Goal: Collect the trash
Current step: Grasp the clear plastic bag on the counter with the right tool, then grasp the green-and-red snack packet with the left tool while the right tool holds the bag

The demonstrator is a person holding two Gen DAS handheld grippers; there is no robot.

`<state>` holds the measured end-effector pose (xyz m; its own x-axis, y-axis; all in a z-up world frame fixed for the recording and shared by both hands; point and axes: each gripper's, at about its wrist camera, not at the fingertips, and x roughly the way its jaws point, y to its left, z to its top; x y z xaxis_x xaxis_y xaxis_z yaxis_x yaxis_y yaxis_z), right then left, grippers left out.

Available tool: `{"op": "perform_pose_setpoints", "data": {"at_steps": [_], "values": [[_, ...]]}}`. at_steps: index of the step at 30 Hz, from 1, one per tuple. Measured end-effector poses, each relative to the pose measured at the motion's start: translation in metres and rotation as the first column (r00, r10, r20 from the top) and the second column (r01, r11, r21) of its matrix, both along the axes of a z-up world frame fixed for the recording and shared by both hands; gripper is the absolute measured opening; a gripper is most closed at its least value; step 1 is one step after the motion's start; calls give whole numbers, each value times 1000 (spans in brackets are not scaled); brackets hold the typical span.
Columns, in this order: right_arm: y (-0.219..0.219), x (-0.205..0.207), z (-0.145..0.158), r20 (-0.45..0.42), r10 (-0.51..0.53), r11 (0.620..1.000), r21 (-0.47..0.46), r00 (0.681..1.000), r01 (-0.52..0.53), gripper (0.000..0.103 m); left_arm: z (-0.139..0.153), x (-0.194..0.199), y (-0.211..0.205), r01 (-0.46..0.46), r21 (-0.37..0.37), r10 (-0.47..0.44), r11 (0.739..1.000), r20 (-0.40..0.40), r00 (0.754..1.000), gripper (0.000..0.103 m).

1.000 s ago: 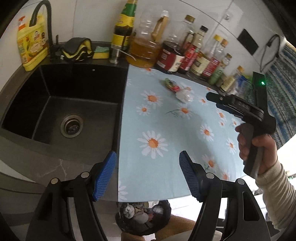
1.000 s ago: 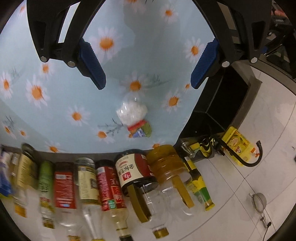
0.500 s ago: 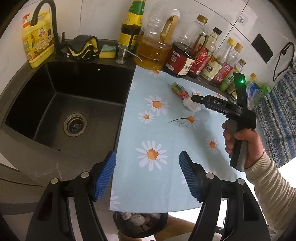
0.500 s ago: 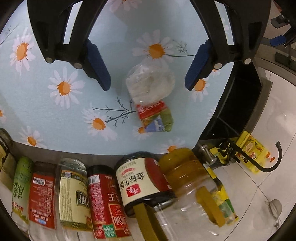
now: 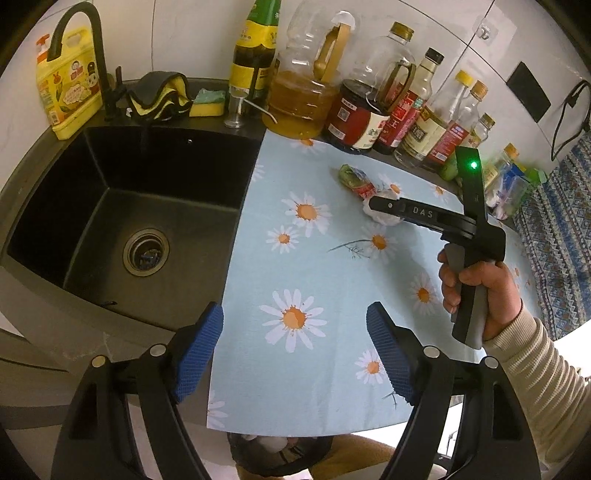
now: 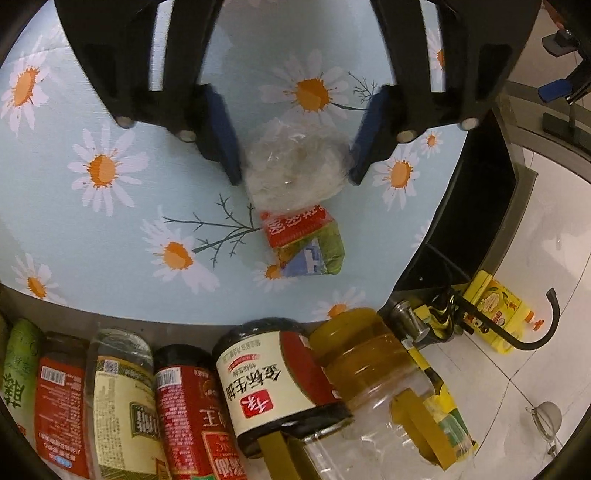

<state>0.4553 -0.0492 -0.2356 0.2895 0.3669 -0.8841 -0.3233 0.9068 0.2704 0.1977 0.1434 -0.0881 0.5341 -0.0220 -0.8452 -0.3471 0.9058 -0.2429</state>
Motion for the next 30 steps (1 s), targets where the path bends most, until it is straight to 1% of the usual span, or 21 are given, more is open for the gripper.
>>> {"op": "perform_pose_setpoints", "data": {"at_steps": [7, 15, 24, 30], "values": [[-6, -7, 7, 13, 12, 1000, 21, 1000, -12, 55, 0, 9, 0, 18, 0, -18, 1000, -3, 1000, 78], [-30, -28, 33, 54, -16, 999, 39, 998, 13, 55, 1, 33, -5, 65, 17, -65, 998, 10, 998, 78], [-77, -66, 65, 93, -76, 995, 71, 993, 69, 55, -6, 84, -18, 164, 46, -165, 985, 2, 986, 78], [-105, -88, 81, 118, -122, 991, 78, 986, 113, 55, -13, 116, -28, 218, 46, -218, 975, -9, 976, 78]]}}
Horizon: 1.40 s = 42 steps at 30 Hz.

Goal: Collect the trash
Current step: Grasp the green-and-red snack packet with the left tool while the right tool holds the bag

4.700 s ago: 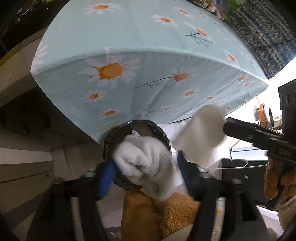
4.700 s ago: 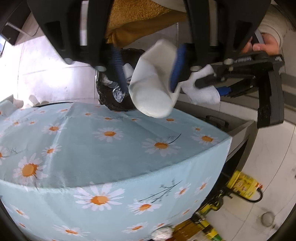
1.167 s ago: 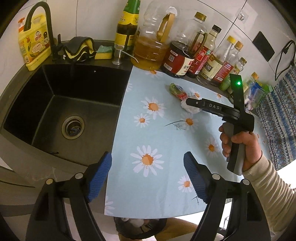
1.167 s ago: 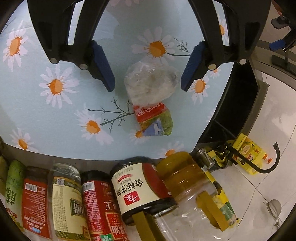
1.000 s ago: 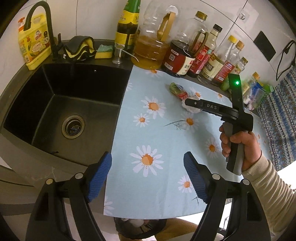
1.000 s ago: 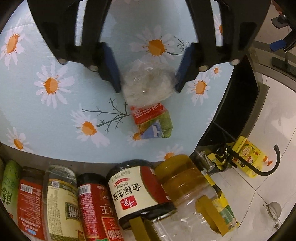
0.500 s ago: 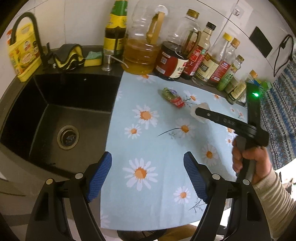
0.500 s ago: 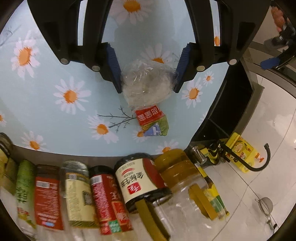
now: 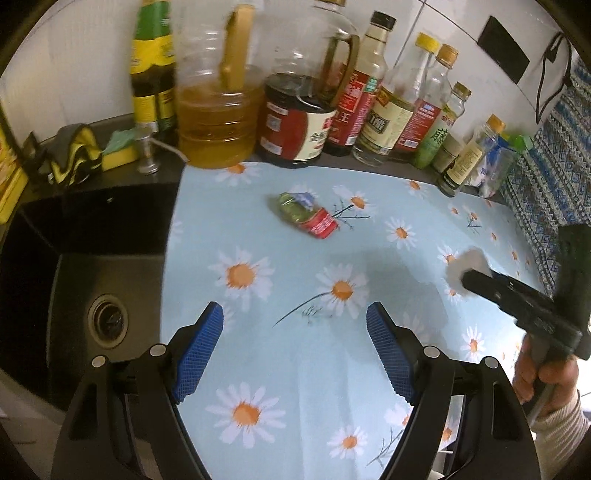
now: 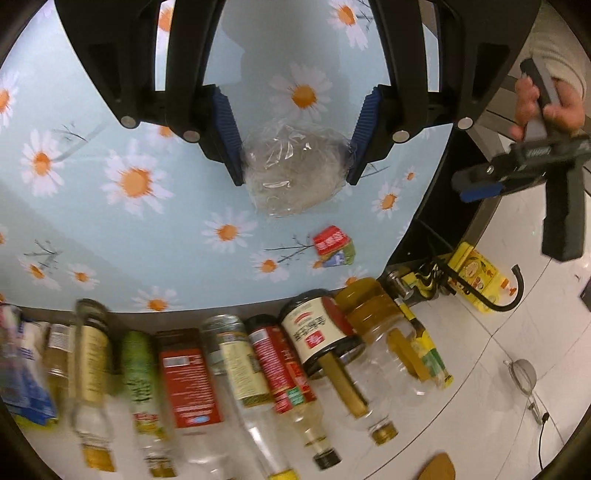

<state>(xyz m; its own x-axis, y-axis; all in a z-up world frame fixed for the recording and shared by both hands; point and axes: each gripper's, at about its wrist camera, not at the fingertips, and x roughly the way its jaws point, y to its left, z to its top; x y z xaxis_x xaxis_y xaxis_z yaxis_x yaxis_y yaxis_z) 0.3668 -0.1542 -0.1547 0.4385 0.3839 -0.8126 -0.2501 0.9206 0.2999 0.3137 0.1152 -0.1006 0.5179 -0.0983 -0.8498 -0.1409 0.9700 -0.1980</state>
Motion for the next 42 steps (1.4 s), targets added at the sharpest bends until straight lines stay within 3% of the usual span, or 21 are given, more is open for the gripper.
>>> {"op": "perform_pose_setpoints", "data": {"at_steps": [5, 8, 19, 34, 42], "values": [[-27, -10, 3, 5, -50, 999, 2, 999, 50, 55, -7, 24, -8, 31, 11, -31, 999, -21, 999, 78], [-43, -15, 6, 12, -81, 997, 7, 997, 81, 55, -11, 38, -13, 49, 16, -49, 999, -29, 998, 86], [-84, -31, 17, 29, -151, 988, 26, 988, 151, 55, -27, 92, -25, 79, 52, -75, 996, -73, 994, 86], [-117, -45, 13, 23, -202, 978, 52, 979, 200, 55, -65, 154, -13, 5, 105, 11, 994, -152, 988, 86], [-125, -47, 8, 11, -223, 973, 67, 975, 222, 55, -81, 171, -11, 9, 137, 16, 990, -184, 983, 84]]}}
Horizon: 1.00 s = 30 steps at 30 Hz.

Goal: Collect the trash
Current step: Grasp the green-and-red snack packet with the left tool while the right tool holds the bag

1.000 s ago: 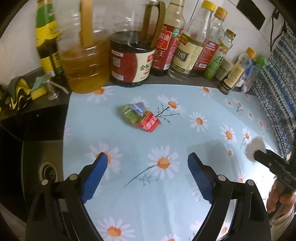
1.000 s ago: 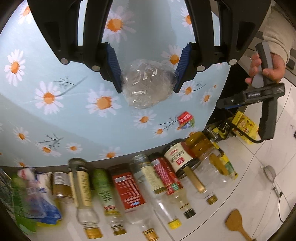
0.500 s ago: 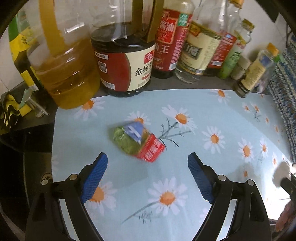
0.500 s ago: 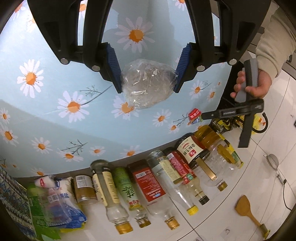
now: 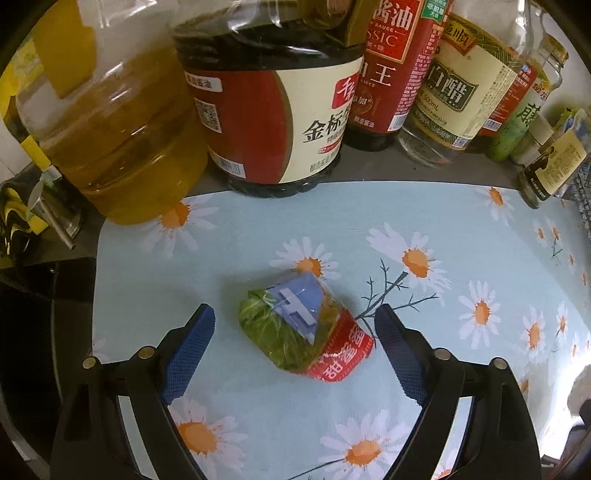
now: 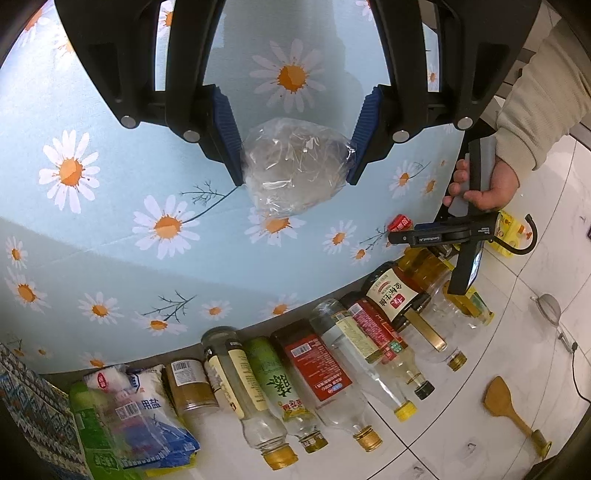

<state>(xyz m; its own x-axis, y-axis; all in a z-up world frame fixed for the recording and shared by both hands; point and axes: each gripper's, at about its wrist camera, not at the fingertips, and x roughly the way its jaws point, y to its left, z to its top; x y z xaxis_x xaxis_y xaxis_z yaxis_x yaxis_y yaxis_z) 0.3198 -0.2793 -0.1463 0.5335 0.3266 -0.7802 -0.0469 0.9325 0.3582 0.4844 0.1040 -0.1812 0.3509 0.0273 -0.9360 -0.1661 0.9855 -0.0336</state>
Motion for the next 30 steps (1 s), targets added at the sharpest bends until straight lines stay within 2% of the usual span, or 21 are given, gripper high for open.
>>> {"op": "perform_pose_setpoints", "data": {"at_steps": [3, 4, 7, 10, 24, 25, 26, 30], "values": [[-1, -1, 1, 0, -3, 1000, 2, 1000, 3, 55, -3, 3, -1, 4, -11, -4, 1000, -3, 1000, 83], [-2, -2, 1, -1, -5, 1000, 8, 1000, 5, 55, -4, 3, 0, 6, -20, -6, 1000, -7, 1000, 76], [-4, -3, 1, -1, -7, 1000, 7, 1000, 7, 55, -8, 4, 0, 10, -21, -10, 1000, -9, 1000, 73], [-4, -5, 2, 1, -9, 1000, 7, 1000, 9, 55, -8, 4, -2, 11, -23, -10, 1000, 9, 1000, 63], [1, -9, 4, 7, 6, 1000, 2, 1000, -6, 55, -1, -24, -15, 51, -43, -49, 998, 50, 998, 53], [2, -9, 4, 7, 8, 1000, 1, 1000, -8, 55, 0, -28, -16, 53, -44, -51, 998, 55, 997, 52], [3, -10, 4, 7, 11, 1000, 1, 1000, -11, 55, 2, -32, -17, 56, -47, -54, 997, 58, 997, 45], [9, -13, 4, 7, 23, 1000, -2, 1000, -23, 55, 5, -48, -21, 74, -66, -69, 995, 75, 995, 39]]}}
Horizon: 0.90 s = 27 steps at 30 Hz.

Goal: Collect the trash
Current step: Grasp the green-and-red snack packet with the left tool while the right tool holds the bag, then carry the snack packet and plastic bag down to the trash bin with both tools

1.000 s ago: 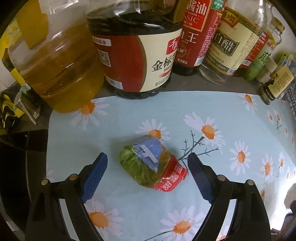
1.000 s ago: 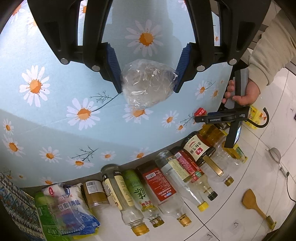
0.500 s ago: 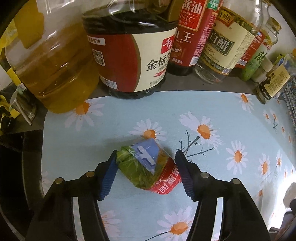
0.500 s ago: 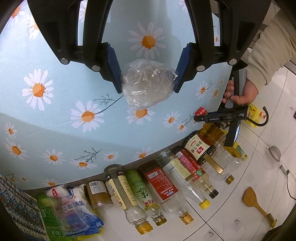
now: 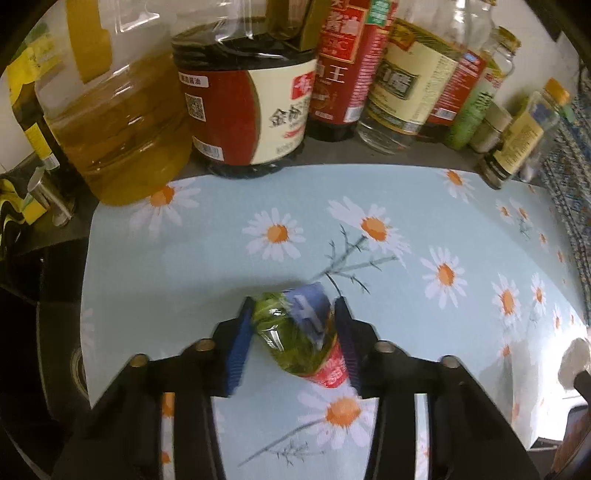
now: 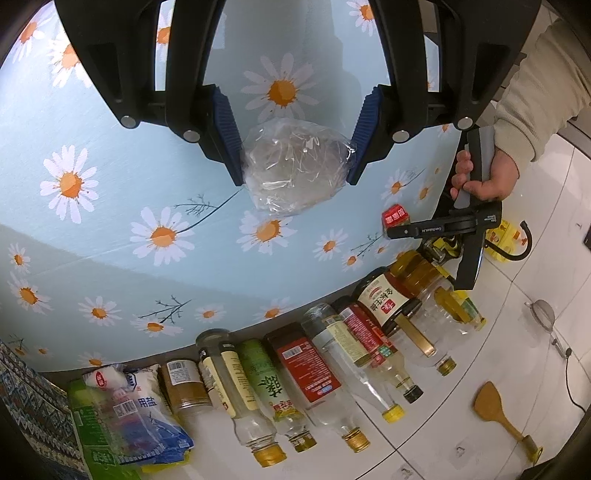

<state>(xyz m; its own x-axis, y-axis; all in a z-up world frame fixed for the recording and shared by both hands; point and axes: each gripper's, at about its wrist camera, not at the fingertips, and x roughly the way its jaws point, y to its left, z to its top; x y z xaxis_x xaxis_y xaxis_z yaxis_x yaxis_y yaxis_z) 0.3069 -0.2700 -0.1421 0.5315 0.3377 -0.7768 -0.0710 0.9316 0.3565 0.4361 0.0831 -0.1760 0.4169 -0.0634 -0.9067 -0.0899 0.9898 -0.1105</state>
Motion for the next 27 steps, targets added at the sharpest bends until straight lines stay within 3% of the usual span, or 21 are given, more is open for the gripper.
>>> {"op": "perform_pose_setpoints", "data": {"at_steps": [6, 8, 16, 27], "values": [[8, -5, 0, -4, 15, 1000, 0, 1000, -15, 55, 6, -16, -6, 28, -20, -28, 999, 14, 1000, 36], [12, -7, 2, 1, 20, 1000, -1, 1000, -20, 55, 7, -21, -5, 32, -42, -31, 999, 24, 999, 29], [21, -14, 9, 12, 35, 999, -5, 999, -35, 55, 16, -46, -13, 54, -86, -49, 995, 64, 997, 21], [39, -32, 16, 22, 61, 998, -20, 998, -60, 55, 29, -79, -13, 64, -120, -51, 991, 108, 993, 18]]}}
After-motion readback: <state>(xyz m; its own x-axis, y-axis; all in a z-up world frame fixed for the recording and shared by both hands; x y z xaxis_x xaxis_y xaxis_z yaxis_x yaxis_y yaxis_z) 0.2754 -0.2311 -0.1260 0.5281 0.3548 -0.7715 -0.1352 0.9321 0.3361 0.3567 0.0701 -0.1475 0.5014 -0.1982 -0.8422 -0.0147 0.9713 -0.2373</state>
